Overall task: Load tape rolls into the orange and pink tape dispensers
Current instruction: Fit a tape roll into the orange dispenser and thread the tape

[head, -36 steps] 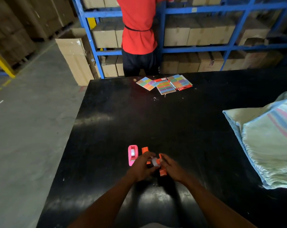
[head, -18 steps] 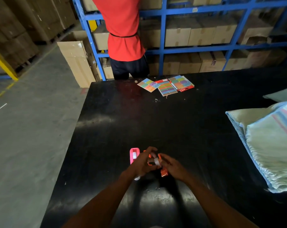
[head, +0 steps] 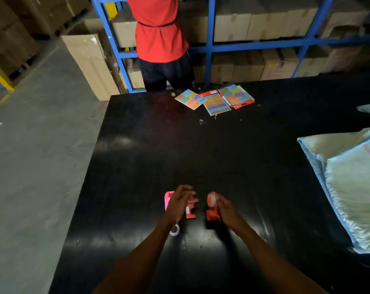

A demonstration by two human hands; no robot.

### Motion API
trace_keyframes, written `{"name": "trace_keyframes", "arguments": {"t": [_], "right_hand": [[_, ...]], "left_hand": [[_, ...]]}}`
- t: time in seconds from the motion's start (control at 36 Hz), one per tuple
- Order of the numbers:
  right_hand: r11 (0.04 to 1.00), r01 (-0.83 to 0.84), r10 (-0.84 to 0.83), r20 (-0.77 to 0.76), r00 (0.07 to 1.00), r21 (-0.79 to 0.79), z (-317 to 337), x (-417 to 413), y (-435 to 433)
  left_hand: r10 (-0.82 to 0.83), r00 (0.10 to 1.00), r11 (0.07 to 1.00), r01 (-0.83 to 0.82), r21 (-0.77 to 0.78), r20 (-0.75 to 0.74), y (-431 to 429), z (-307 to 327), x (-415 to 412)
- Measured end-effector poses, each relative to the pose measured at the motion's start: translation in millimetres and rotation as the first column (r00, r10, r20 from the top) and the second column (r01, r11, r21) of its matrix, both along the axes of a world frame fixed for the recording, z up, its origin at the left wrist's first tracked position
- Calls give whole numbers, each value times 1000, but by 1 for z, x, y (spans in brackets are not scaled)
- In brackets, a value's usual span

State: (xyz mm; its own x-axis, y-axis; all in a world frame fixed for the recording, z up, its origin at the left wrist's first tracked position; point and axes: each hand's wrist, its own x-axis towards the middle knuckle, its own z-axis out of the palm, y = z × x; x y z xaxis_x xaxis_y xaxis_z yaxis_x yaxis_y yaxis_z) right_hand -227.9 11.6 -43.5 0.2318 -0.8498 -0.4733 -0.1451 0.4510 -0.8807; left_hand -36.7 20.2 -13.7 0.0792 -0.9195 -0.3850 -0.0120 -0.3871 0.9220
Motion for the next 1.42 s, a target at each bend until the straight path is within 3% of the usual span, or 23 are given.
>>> {"name": "trace_keyframes", "arguments": {"t": [0.08,0.14,0.22,0.31,0.53,0.61,0.67,0.75,0.83,0.92,1.0,1.17,1.42], "right_hand": [[1000,14,-14,63,998,1,3,0,-8],[999,39,-40,90,995,18,-3,-1,-16],[997,68,-71,84,994,31,-14,-3,-25],[996,76,-78,52,996,41,-15,-3,-29],[1000,-7,7,-82,997,6,-13,-8,-33],[1000,10,-10,-81,997,0,-12,-10,-30],[1000,12,-13,-96,995,-20,-12,-11,-30],[998,-2,-7,-129,992,-68,-11,-12,-30],[995,8,-21,-130,991,-101,-1,-10,-29],[993,-47,32,-138,990,-106,3,-10,-30],[988,-57,38,-130,991,-143,3,-9,-29],[979,-27,3,-120,993,-201,25,0,-20],[949,-92,22,-226,974,-302,25,11,-11]], "left_hand": [[20,948,1000,-15,-19,317,-8,-13,0],[-77,820,996,83,15,568,-12,-26,-2],[-244,591,966,215,141,769,-17,-42,-13],[-310,403,942,251,221,861,-23,-50,-25],[-212,361,975,141,171,908,-24,-56,-36],[-260,455,965,156,211,852,-26,-59,-35],[-213,624,977,137,162,752,-27,-56,-36],[-99,872,994,67,85,480,-30,-35,-38],[-1,987,992,-20,128,159,-37,-18,-38],[-20,992,980,45,196,-125,-37,-5,-34],[-47,973,978,91,187,-226,-28,7,-28],[-79,965,984,115,133,-250,-7,32,-18],[-40,963,995,62,77,-265,20,55,-11]]}}
